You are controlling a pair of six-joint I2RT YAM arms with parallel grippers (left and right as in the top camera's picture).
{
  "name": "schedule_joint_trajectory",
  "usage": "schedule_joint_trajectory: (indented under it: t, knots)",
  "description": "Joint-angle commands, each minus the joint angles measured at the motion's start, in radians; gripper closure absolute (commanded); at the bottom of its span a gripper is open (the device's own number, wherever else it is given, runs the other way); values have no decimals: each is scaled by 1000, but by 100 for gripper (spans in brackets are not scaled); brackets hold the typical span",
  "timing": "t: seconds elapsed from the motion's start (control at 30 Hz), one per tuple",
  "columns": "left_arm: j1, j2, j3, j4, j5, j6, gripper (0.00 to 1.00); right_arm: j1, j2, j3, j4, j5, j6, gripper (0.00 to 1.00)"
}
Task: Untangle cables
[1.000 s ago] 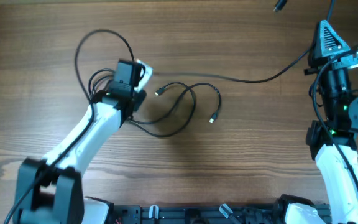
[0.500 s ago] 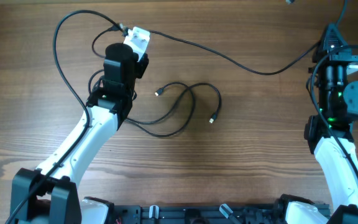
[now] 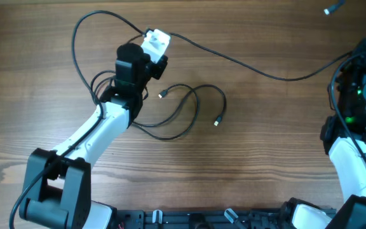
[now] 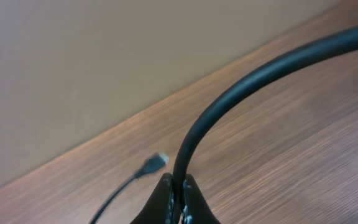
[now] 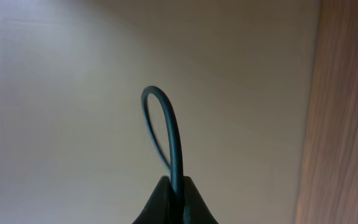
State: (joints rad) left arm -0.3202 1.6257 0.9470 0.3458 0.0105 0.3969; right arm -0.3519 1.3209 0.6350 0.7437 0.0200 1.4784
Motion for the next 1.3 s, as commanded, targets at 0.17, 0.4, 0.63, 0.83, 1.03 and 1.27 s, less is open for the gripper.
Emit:
schedule_joint_trajectory:
  t: [0.17, 0.4, 0.63, 0.83, 1.03, 1.27]
  knots:
    - [-61, 90, 3, 137, 76, -99, 96, -68, 117, 133, 11, -74, -148, 96]
    - [-69, 180, 34, 224, 89, -99, 96, -119, 236, 218, 10, -81, -197, 95]
    - [-88, 321, 146, 233, 158, -148, 96, -163, 369, 301, 31, -89, -281, 96]
    - [-114, 489, 317, 253, 157, -148, 96, -179, 493, 441, 32, -61, -391, 96]
    - [-117, 596, 425, 249, 194, -182, 96, -226, 657, 581, 34, -50, -403, 96]
    - [-128, 615, 425, 214, 210, -229, 96, -250, 863, 820, 31, -80, -443, 96]
